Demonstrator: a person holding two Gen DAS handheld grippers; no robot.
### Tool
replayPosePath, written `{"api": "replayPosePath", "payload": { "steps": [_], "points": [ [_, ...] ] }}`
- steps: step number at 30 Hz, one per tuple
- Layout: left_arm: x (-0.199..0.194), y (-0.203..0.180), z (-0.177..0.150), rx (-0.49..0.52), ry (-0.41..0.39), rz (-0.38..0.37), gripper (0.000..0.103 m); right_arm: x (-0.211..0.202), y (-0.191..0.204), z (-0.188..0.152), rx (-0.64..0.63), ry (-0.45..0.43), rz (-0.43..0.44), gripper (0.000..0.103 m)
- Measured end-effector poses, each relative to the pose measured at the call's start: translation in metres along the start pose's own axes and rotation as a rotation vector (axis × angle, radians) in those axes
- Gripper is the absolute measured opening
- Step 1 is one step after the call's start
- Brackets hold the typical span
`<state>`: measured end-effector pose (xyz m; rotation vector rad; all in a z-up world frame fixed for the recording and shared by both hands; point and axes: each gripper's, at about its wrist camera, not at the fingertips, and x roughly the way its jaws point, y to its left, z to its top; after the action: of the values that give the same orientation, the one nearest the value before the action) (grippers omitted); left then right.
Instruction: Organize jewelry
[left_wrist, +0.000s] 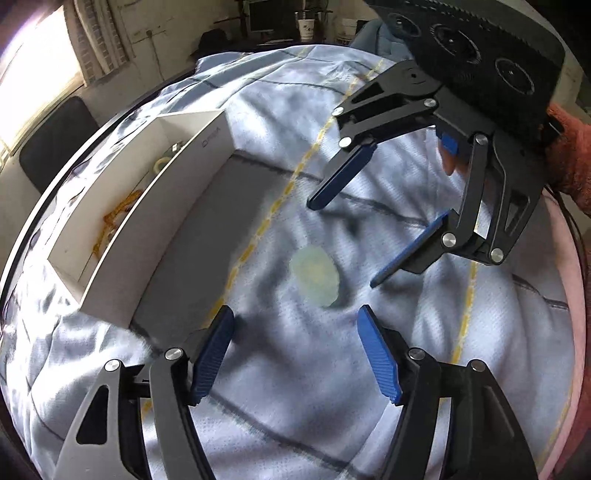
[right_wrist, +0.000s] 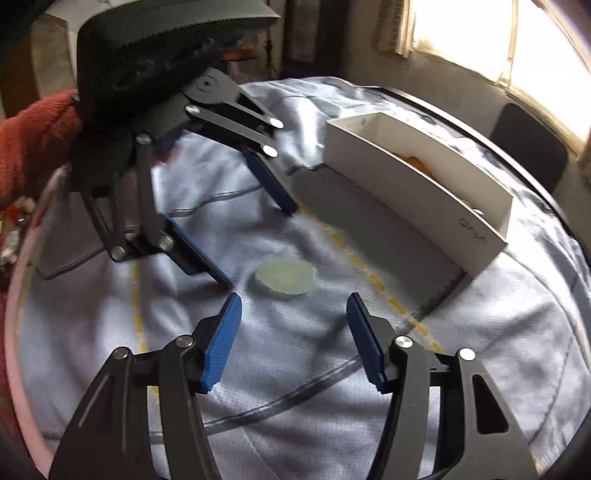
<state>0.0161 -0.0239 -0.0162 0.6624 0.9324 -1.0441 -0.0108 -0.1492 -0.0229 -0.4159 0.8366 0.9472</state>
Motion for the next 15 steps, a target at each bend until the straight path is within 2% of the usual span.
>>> {"api": "replayPosePath", "payload": {
  "steps": [7, 12, 15],
  "points": [
    [0.006, -0.012, 0.008, 0.011, -0.041, 0.004, 0.066, 0.005, 0.005, 0.003, -0.175, 0.036, 0.076, 0.059],
    [0.003, -0.022, 0.004, 0.010, -0.054, 0.020, 0.054, 0.009, 0.000, 0.008, -0.289, 0.028, 0.135, 0.060],
    [0.002, -0.024, 0.002, -0.002, -0.064, 0.019, 0.048, 0.010, -0.008, 0.008, -0.307, 0.020, 0.170, 0.060]
  ]
}}
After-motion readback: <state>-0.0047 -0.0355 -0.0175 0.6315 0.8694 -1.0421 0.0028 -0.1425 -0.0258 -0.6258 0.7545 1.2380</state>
